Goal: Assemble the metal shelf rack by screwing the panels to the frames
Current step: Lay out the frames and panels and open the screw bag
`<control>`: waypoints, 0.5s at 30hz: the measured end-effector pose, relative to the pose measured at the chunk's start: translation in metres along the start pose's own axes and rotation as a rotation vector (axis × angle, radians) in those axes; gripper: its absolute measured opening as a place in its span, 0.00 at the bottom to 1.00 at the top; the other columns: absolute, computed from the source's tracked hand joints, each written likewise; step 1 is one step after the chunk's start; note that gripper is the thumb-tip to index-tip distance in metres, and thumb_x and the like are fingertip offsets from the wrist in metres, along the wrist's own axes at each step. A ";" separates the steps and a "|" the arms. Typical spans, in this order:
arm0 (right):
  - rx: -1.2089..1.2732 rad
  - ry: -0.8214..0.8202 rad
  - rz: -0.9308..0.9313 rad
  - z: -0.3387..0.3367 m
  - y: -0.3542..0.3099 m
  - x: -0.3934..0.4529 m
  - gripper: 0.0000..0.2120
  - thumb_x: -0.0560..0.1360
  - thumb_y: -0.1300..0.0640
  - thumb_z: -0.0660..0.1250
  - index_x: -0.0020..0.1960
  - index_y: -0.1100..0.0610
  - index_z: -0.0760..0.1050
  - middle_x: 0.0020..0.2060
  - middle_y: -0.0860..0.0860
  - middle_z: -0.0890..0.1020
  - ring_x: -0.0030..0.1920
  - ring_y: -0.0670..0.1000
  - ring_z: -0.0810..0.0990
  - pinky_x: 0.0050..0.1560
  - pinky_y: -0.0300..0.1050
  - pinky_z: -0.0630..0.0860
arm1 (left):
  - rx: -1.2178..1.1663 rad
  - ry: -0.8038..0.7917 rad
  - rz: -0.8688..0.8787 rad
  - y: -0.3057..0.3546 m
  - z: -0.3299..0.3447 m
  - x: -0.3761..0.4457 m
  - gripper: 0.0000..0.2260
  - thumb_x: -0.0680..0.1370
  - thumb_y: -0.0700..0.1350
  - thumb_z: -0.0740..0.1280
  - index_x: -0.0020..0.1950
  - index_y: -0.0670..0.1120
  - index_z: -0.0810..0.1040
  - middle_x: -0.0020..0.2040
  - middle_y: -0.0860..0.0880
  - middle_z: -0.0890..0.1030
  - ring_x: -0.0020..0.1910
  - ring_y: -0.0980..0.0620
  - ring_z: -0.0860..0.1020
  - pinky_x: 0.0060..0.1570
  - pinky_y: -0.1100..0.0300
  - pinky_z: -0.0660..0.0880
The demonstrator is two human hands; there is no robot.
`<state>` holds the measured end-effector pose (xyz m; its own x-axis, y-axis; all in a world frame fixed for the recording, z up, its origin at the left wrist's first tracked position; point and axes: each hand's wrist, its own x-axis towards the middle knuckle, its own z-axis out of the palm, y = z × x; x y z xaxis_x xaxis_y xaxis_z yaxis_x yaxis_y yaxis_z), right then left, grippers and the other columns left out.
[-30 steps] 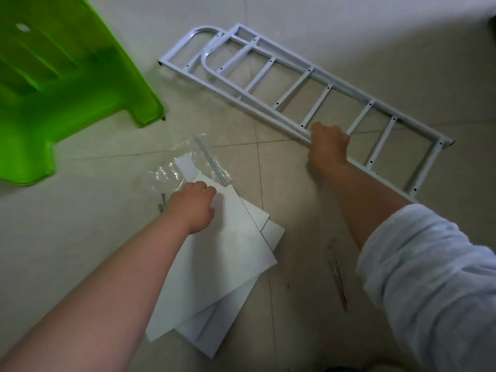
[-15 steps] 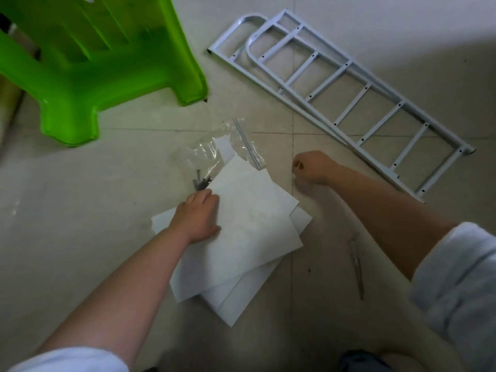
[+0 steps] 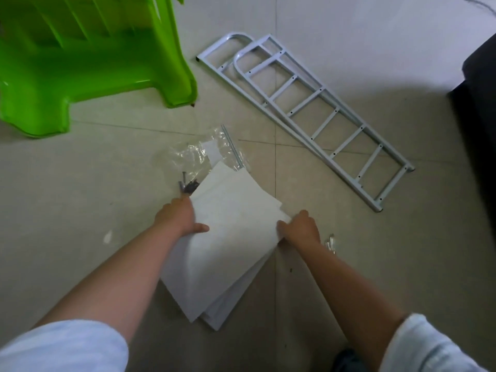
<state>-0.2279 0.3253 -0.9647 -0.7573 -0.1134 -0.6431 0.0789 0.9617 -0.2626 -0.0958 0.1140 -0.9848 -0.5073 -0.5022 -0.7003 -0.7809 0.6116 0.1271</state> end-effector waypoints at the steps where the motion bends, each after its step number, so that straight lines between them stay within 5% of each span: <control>1: 0.043 -0.035 0.012 0.003 -0.003 0.000 0.27 0.75 0.51 0.64 0.66 0.66 0.61 0.65 0.62 0.70 0.64 0.61 0.70 0.60 0.48 0.70 | 0.008 -0.015 0.004 -0.001 0.001 0.000 0.43 0.67 0.62 0.72 0.72 0.40 0.60 0.66 0.41 0.70 0.64 0.42 0.70 0.62 0.52 0.69; 8: 0.351 0.005 0.215 0.021 -0.019 -0.002 0.29 0.73 0.57 0.66 0.69 0.63 0.57 0.64 0.63 0.69 0.63 0.63 0.70 0.62 0.53 0.71 | -0.015 -0.093 0.041 0.017 0.002 -0.015 0.28 0.75 0.62 0.63 0.62 0.39 0.74 0.62 0.42 0.75 0.61 0.44 0.73 0.55 0.58 0.70; 12: 0.440 0.026 0.275 0.026 -0.016 0.001 0.32 0.71 0.59 0.67 0.69 0.64 0.56 0.64 0.64 0.70 0.63 0.64 0.71 0.62 0.53 0.71 | -0.226 0.044 0.005 0.040 0.005 -0.009 0.34 0.69 0.59 0.71 0.64 0.36 0.68 0.63 0.39 0.72 0.61 0.42 0.73 0.56 0.54 0.70; 15: 0.425 -0.004 0.291 0.025 -0.015 0.004 0.23 0.73 0.60 0.64 0.65 0.68 0.65 0.62 0.61 0.74 0.61 0.61 0.74 0.53 0.45 0.72 | -0.157 -0.002 -0.018 0.047 0.013 -0.008 0.42 0.67 0.61 0.71 0.70 0.36 0.62 0.67 0.40 0.68 0.65 0.41 0.71 0.59 0.53 0.70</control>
<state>-0.2159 0.3045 -0.9813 -0.6620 0.1423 -0.7359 0.5435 0.7672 -0.3407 -0.1244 0.1545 -0.9822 -0.4917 -0.5112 -0.7049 -0.8377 0.4987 0.2226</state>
